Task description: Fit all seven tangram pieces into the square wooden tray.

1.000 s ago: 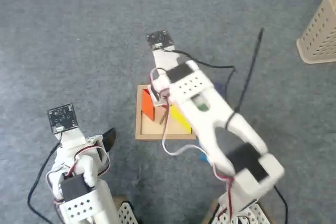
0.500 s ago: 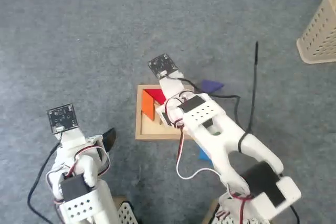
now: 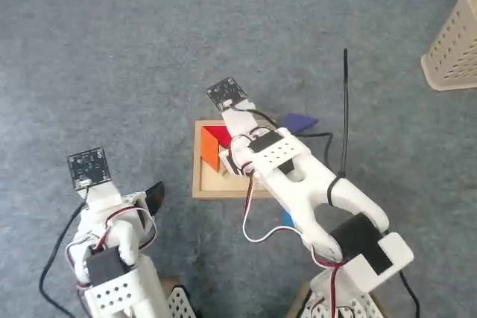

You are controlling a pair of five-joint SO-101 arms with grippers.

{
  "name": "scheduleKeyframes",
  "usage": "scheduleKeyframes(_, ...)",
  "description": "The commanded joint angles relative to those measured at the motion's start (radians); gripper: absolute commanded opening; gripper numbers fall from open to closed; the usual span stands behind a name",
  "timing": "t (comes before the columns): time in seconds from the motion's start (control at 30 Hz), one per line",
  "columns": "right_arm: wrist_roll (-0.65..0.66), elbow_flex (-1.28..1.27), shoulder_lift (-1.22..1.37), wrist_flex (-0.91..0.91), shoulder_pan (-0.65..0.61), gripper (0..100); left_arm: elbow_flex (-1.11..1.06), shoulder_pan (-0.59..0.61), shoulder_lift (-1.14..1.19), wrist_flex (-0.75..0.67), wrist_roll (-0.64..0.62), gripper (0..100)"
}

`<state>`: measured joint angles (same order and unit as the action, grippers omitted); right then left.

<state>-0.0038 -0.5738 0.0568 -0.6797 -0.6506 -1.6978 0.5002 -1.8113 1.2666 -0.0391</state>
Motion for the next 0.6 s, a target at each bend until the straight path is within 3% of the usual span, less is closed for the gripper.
scheduleKeyframes(0.0,0.011,0.064,-0.007,0.018,-0.036,0.7,0.013,-0.002,-0.012,-0.002,0.002,35)
scheduleKeyframes(0.57,0.012,0.1,0.074,-0.012,-0.053,0.7,0.013,-0.002,-0.012,-0.002,0.002,35)
